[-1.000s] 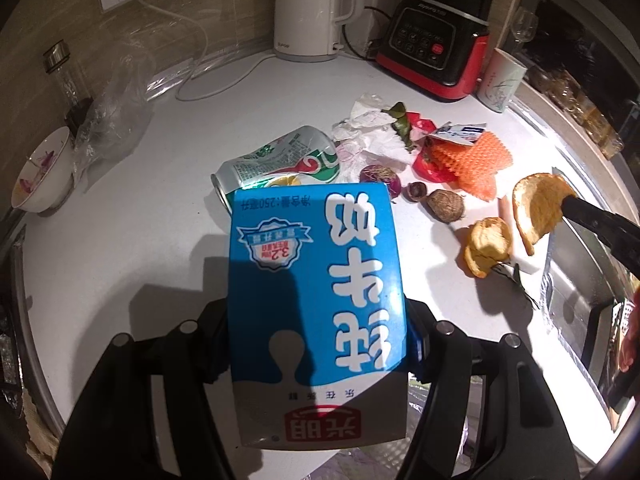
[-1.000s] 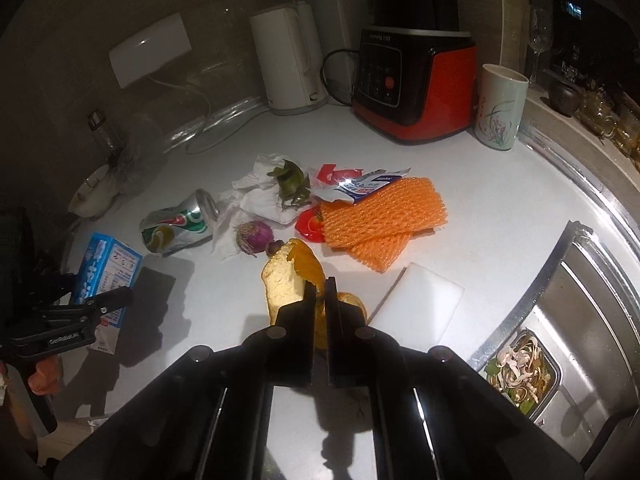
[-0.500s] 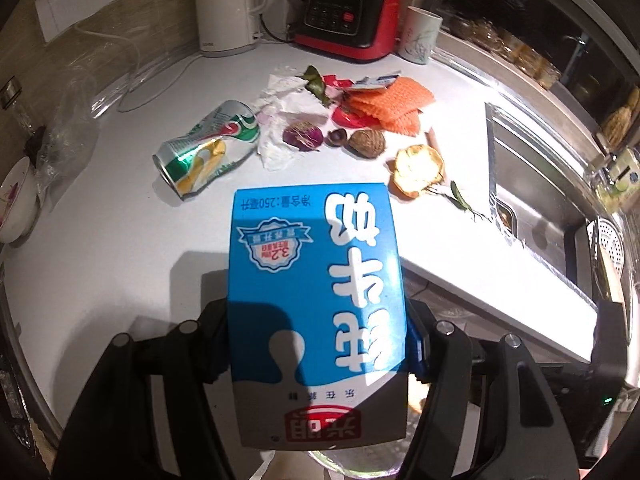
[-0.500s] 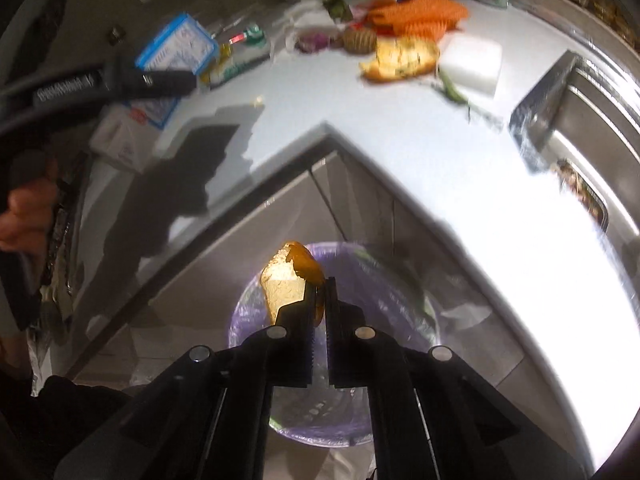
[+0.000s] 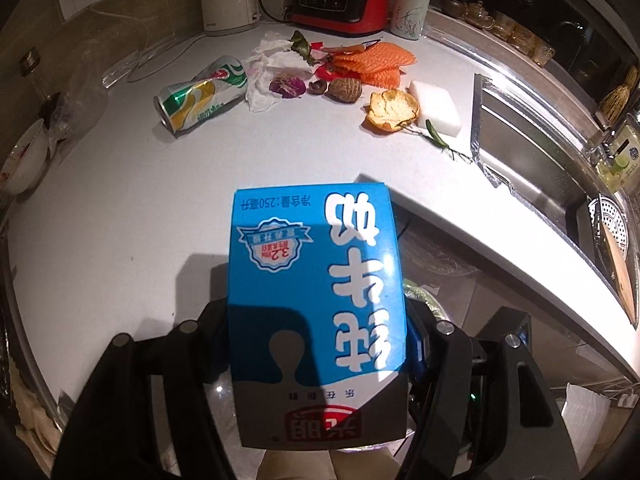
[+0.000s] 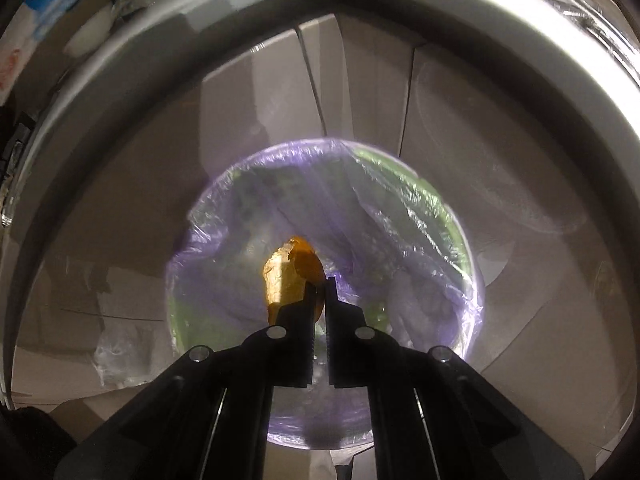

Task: Collect trash
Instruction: 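Open both grippers over the trash bin, dropping carton and crust, then grasp the white foam block with the right gripper while the left grasps the soda can, then open both grippers over the trash bin, dropping can and foam block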

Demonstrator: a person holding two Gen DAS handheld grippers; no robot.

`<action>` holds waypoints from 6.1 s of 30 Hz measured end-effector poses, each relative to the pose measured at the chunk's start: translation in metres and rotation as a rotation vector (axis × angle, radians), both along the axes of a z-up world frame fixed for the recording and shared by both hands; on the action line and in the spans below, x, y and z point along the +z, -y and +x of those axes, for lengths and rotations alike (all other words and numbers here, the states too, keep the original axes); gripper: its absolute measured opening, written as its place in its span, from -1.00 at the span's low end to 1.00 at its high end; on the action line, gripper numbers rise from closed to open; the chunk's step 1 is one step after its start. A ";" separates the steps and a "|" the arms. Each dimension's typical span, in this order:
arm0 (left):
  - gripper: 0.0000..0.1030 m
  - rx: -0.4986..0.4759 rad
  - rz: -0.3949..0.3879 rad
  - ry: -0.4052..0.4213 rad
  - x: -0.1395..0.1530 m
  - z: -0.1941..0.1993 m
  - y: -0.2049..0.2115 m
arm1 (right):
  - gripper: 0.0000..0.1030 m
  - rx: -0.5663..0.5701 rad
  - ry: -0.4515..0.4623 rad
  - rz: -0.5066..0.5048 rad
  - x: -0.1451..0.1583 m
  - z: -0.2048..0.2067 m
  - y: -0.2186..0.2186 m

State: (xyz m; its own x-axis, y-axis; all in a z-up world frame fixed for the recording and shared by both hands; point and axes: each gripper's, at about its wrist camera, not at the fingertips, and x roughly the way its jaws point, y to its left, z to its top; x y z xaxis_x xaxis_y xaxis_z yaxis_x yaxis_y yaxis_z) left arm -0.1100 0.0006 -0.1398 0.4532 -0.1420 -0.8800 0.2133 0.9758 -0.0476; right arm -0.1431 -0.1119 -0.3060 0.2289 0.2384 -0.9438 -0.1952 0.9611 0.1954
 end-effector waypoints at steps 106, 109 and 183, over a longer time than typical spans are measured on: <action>0.36 -0.414 0.082 0.092 -0.018 0.234 -0.093 | 0.30 -0.606 0.084 -0.141 0.113 0.297 0.104; 0.35 -0.399 0.082 0.095 -0.014 0.232 -0.092 | -0.58 -0.581 0.086 -0.096 0.117 0.297 0.110; 0.77 -0.408 0.054 -0.131 -0.156 -0.063 0.057 | -0.59 -0.121 0.041 0.005 0.112 -0.049 0.069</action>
State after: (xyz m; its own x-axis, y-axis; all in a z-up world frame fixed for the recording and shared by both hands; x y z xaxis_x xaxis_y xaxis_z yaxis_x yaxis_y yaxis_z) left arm -0.1727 -0.0562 -0.2956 0.2531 -0.2388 -0.9375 0.5774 0.8148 -0.0516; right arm -0.1923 -0.1807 -0.1942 0.2945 0.2116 -0.9319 -0.0856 0.9771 0.1948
